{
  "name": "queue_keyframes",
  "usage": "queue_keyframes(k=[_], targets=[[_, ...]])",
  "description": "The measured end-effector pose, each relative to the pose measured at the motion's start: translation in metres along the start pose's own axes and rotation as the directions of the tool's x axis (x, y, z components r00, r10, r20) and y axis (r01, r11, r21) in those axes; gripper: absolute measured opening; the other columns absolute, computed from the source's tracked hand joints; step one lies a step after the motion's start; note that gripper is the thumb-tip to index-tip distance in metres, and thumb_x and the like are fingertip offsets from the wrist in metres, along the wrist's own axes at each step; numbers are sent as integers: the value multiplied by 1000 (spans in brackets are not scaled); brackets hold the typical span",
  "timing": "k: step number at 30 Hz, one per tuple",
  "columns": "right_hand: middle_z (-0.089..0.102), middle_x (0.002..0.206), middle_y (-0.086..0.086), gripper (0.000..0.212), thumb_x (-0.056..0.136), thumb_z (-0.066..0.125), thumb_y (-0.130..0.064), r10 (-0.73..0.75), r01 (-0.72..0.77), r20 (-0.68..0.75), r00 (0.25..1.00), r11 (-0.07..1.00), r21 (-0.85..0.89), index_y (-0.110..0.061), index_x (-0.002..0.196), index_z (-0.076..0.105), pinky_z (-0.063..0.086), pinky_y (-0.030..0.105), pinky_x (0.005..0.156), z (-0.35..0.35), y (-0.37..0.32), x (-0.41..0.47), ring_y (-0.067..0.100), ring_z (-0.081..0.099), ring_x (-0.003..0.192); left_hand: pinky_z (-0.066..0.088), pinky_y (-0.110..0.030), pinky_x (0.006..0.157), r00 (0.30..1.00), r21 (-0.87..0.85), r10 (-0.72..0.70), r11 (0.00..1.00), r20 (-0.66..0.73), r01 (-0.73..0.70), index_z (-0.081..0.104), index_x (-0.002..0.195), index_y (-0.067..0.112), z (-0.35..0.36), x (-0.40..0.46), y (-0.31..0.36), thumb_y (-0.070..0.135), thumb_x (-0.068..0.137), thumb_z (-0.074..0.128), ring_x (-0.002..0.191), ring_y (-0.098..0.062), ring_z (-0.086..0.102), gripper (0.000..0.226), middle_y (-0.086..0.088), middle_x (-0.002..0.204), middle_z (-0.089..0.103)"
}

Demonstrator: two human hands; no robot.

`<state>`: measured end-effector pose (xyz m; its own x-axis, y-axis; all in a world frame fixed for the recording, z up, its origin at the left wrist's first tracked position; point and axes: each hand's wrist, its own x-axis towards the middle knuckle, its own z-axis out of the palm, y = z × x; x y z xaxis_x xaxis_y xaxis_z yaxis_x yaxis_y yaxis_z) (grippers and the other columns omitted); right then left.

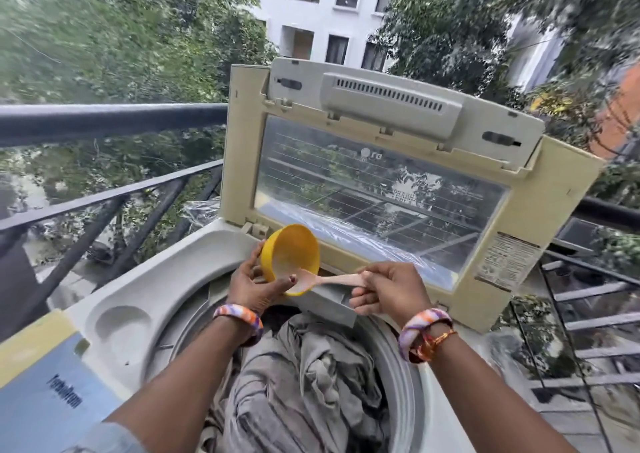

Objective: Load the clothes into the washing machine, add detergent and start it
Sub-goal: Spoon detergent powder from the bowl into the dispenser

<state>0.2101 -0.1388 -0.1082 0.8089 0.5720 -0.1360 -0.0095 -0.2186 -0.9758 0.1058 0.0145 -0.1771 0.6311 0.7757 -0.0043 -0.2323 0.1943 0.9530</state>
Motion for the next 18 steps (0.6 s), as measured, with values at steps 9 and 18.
queue_keyframes(k=[9, 18], targets=[[60, 42, 18, 25, 96, 33, 3, 396, -450, 215, 893, 763, 463, 8, 80, 51, 48, 24, 31, 4, 24, 0, 19, 60, 33, 56, -18, 55, 1000, 14, 4, 1000, 27, -5, 45, 135, 21, -1, 1, -1, 9, 49, 86, 92, -27, 58, 96, -18, 103, 58], [61, 44, 22, 25, 97, 34, 4, 391, -435, 209, 896, 683, 588, 10, 80, 51, 48, 26, 31, 8, 35, 7, 23, 61, 34, 59, -34, 55, 972, -249, -211, 941, 101, 230, 48, 118, 14, -1, 3, -7, -8, 83, 58, 70, -22, 67, 43, -12, 93, 63]])
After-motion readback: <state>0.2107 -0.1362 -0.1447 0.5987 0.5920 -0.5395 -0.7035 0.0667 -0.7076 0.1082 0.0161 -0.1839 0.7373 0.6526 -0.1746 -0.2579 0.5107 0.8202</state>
